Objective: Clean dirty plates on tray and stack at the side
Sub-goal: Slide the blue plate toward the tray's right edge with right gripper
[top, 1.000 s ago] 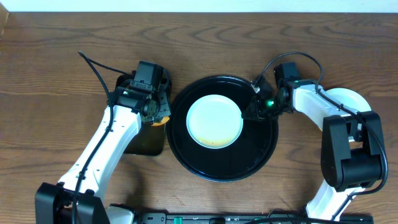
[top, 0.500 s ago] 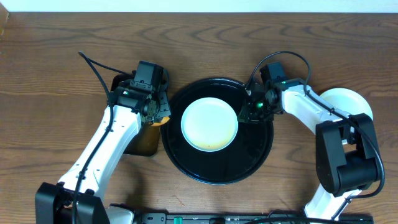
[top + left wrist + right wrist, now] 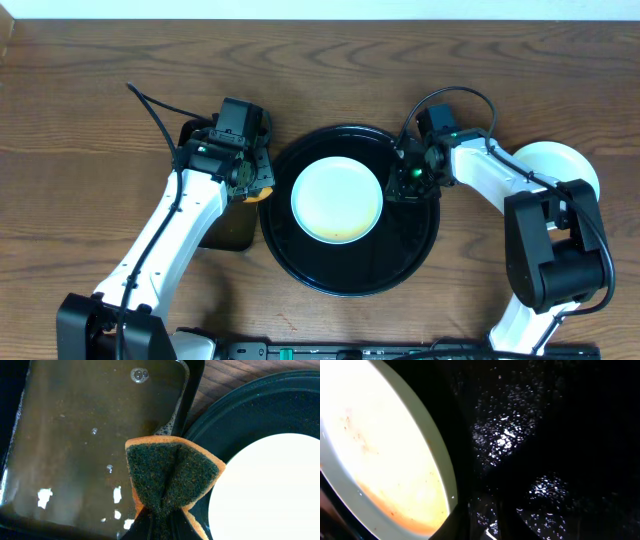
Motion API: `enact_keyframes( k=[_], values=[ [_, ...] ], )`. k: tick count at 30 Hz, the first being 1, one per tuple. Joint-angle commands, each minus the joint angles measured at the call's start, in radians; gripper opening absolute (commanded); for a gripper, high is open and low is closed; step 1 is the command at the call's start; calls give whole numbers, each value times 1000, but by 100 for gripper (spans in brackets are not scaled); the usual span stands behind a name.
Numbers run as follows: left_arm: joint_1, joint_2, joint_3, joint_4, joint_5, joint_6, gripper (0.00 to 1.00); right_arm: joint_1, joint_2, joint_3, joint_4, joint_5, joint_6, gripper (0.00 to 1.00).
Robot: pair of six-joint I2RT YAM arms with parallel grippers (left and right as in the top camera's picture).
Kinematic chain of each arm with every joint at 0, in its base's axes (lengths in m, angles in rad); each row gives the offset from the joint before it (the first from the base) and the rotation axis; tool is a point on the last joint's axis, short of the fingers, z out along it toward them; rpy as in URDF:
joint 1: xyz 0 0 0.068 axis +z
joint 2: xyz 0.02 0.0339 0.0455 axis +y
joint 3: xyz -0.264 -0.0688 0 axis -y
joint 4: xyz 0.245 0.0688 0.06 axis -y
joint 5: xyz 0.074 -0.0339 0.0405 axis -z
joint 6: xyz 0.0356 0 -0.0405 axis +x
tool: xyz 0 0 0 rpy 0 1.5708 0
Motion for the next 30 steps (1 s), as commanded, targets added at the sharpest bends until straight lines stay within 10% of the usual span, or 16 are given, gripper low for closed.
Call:
enact_keyframes(
  k=[1, 30],
  values=[
    [3, -8, -3, 1, -1, 6, 8, 8, -30, 10, 3, -26, -19, 21],
    [3, -8, -3, 0, -1, 6, 8, 138, -92, -5, 11, 215, 45, 27]
  ],
)
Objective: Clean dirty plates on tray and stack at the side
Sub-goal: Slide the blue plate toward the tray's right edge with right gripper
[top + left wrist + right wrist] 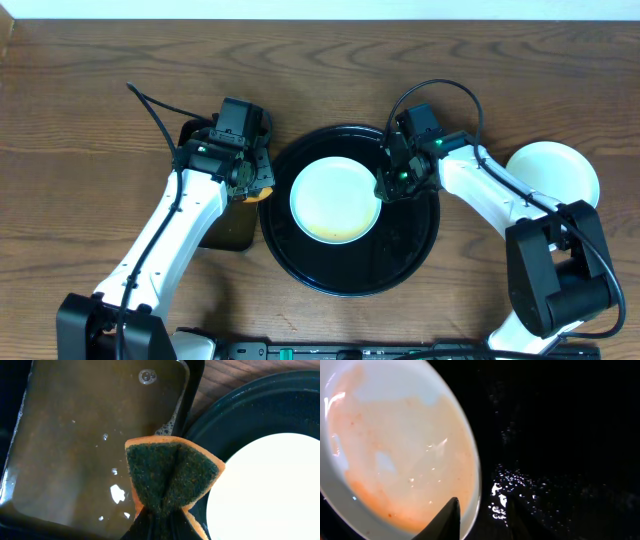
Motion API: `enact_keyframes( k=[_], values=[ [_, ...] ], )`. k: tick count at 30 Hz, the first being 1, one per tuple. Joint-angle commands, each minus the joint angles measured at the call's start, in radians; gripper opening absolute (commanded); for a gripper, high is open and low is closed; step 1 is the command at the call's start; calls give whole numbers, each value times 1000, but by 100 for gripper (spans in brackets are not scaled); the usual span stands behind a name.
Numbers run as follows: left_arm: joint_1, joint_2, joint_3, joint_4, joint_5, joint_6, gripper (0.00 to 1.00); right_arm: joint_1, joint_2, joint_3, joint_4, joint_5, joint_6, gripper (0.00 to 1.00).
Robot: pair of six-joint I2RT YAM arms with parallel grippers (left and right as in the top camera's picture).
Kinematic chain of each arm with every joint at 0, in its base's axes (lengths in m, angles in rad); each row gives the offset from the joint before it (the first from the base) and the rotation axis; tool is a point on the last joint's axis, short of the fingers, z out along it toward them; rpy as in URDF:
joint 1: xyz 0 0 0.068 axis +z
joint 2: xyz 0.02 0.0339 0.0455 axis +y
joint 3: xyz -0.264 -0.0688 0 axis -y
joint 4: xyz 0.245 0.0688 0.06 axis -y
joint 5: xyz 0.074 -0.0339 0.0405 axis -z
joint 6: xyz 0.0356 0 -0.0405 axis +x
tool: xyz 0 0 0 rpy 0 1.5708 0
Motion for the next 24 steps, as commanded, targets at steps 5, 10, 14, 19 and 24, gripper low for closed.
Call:
enact_keyframes(
  k=[5, 10, 14, 19, 24],
  values=[
    [3, -8, -3, 1, -2, 6, 8, 28, 6, -37, 28, 23, 35, 27],
    [3, -8, -3, 0, -1, 6, 8, 37, 6, -73, 63, 25, 39, 25],
    [3, -8, -3, 0, -1, 6, 8, 37, 6, -96, 82, 48, 66, 17],
    [3, -8, -3, 0, -1, 6, 8, 24, 6, -108, 42, 297, 203, 1],
    [3, -8, -3, 0, -2, 6, 8, -23, -9, -106, 19, 410, 260, 1]
  ],
)
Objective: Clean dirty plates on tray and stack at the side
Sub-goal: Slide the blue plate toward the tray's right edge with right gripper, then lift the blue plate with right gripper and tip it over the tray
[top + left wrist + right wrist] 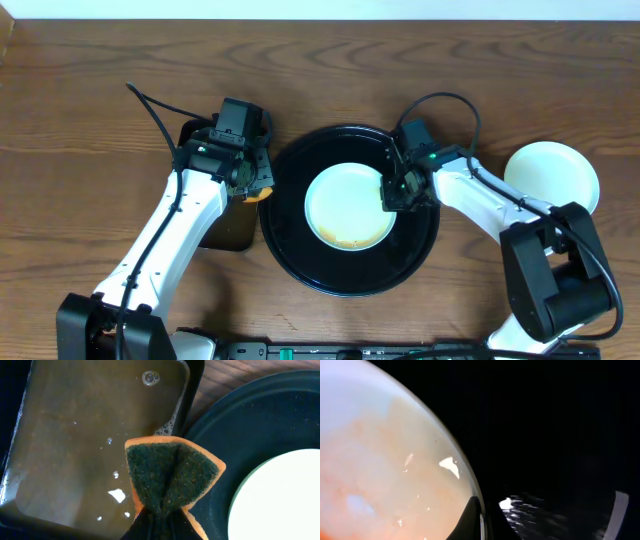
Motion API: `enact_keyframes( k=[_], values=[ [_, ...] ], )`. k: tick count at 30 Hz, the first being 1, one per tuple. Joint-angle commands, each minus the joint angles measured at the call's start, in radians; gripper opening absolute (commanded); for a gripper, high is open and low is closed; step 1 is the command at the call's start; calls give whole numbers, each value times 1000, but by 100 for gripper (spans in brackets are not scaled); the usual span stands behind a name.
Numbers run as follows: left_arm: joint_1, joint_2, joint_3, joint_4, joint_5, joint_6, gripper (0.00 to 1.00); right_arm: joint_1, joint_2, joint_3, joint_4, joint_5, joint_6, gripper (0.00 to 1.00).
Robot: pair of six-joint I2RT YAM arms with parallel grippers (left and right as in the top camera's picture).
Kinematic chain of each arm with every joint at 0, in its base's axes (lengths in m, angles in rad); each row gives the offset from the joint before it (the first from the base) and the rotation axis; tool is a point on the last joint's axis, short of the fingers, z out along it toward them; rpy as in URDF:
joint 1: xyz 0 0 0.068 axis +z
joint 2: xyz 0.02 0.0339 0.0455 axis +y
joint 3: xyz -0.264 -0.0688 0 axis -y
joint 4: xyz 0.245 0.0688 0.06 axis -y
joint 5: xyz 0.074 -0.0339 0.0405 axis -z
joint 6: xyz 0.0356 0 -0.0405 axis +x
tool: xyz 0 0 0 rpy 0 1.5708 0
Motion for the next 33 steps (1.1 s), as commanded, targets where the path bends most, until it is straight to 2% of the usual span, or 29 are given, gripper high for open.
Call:
enact_keyframes(
  k=[1, 9, 16, 27, 33],
  values=[
    [3, -8, -3, 0, -1, 6, 8, -57, -4, -15, -27, 245, 81, 1],
    [3, -8, -3, 1, -2, 6, 8, -160, -89, -15, -50, 264, 34, 1],
    [3, -8, -3, 1, -1, 6, 8, -164, -220, -15, -45, 242, -13, 1],
    [3, -8, -3, 1, -2, 6, 8, -161, -336, -15, 31, 194, -325, 1],
    [3, -8, -3, 2, -2, 6, 8, -136, -418, -15, 104, 322, -499, 1]
  ],
)
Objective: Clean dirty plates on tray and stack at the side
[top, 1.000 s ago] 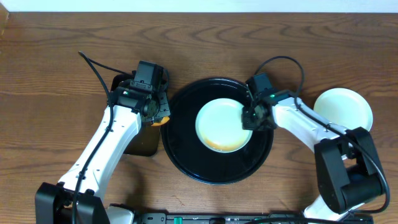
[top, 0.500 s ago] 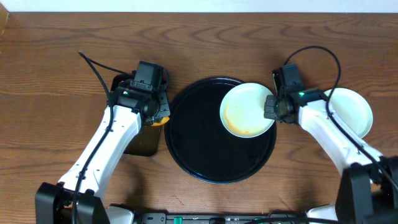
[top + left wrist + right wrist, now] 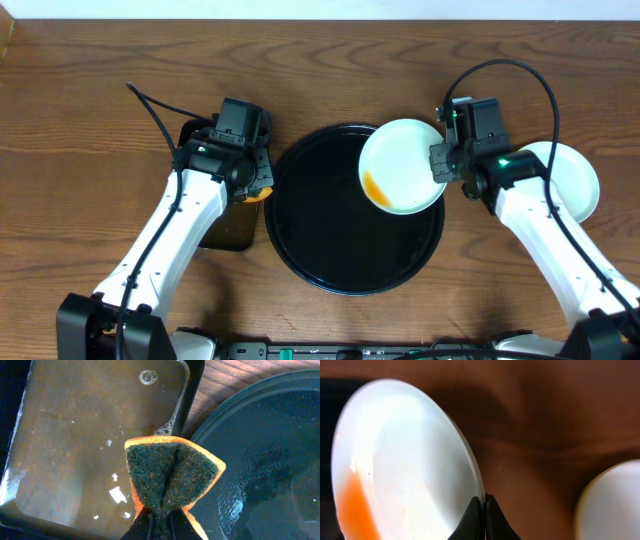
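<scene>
A white plate (image 3: pixel 402 165) (image 3: pixel 405 460) with an orange smear hangs tilted over the upper right rim of the round black tray (image 3: pixel 330 250). My right gripper (image 3: pixel 441 167) (image 3: pixel 483 505) is shut on the plate's right rim. A second white plate (image 3: pixel 568 178) (image 3: pixel 612 505) lies on the table at the right. My left gripper (image 3: pixel 252 186) (image 3: pixel 161 520) is shut on an orange sponge (image 3: pixel 170 477) with a green scouring face, held between the tray (image 3: pixel 260 460) and a basin.
A black rectangular basin (image 3: pixel 225 225) (image 3: pixel 95 445) of brownish water stands left of the tray, under the left arm. The wooden table (image 3: pixel 90 120) runs to a white wall at the back.
The right gripper, shut on the dirty plate's rim in the tray, now holds the plate lifted and tilted over the tray's upper right rim. The left gripper and sponge have not moved.
The right gripper was beside the dirty plate lying in the tray's middle, then open at its right rim. Then it was shut on the rim with the plate shifted right. Now the plate is raised off the tray. The left gripper held the sponge still throughout.
</scene>
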Motion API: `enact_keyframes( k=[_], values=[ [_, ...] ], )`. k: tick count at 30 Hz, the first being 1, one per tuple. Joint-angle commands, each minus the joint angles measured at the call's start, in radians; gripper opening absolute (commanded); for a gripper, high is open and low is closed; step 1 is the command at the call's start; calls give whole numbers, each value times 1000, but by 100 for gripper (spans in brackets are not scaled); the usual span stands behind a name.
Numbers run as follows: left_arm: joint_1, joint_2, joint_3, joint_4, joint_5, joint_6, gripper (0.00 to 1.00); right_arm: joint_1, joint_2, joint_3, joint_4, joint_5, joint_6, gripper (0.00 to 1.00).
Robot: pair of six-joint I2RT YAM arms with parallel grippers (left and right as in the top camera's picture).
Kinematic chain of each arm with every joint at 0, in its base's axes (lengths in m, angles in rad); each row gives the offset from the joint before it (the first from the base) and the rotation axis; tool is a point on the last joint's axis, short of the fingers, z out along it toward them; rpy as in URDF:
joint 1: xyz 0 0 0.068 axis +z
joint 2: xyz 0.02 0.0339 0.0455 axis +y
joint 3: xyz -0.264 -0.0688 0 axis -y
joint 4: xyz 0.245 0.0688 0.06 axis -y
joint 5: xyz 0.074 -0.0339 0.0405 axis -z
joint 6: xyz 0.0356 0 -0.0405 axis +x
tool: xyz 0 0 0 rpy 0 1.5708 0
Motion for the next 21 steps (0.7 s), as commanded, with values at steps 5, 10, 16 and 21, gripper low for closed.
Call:
enact_keyframes(
  k=[5, 10, 16, 21],
  values=[
    [3, -8, -3, 9, -1, 6, 8, 117, -108, -1, 76, 308, -253, 1],
    [3, -8, -3, 9, -1, 6, 8, 251, -111, -1, 95, 497, -316, 1],
    [3, -8, -3, 11, -1, 6, 8, 270, -111, -1, 84, 437, -170, 3],
    [3, -8, -3, 11, -1, 6, 8, 169, -110, -1, 74, 245, 58, 13]
  ],
)
